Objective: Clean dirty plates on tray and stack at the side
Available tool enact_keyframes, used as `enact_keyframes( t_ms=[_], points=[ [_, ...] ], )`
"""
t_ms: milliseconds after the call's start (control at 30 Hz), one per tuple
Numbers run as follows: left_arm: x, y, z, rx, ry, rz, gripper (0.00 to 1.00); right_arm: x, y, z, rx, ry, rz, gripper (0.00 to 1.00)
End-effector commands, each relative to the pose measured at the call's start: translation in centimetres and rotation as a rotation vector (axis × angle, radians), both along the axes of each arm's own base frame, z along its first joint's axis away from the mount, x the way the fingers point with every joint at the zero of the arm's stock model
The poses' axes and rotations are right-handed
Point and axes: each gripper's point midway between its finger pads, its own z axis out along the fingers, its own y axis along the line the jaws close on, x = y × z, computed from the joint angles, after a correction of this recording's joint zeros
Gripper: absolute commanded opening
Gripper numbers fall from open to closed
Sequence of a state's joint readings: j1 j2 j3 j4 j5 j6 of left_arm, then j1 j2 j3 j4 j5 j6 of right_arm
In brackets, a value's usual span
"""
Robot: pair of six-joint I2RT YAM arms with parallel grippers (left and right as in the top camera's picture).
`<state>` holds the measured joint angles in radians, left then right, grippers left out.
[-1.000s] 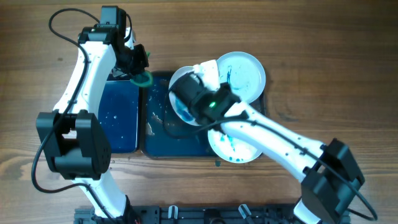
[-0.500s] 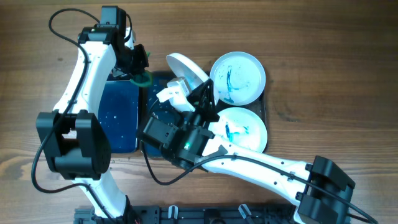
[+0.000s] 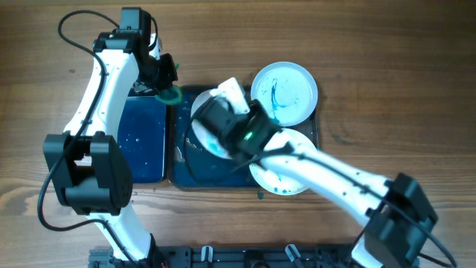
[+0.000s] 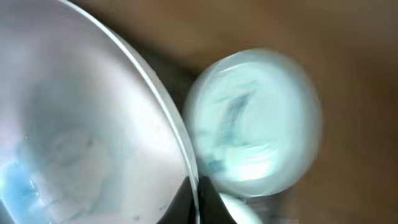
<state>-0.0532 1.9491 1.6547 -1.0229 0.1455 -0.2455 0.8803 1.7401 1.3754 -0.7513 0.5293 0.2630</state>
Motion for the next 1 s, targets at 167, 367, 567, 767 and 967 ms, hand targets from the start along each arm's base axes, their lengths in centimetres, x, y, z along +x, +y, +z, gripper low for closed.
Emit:
enact_keyframes(
  t_ms=[167, 367, 567, 767, 967],
  points=[
    [0.4, 0.3, 1.5, 0.007, -0.037, 0.014, 0.04, 2.8, -9.3, 4.9, 0.741, 0.382, -0.204, 0.05],
    [0.4, 0.3, 1.5, 0.008, -0.037, 0.014, 0.04, 2.8, -29.1, 1.6, 0.667, 0.318, -0.760, 0.04],
    [0.4, 0.3, 1.5, 0.008, -0.038, 0.015, 0.04, -1.7, -37.6, -5.7, 0.674, 0.318, -1.057, 0.04],
    [0.4, 0.3, 1.5, 0.008, -0.038, 0.014, 0.04, -3.8, -37.7, -10.9, 0.643, 0.312, -1.089, 0.04],
    [0.4, 0.3, 1.5, 0.008, -0.038, 0.014, 0.04, -2.7, -35.4, -9.0, 0.742, 0.352, -0.941, 0.45]
  ],
)
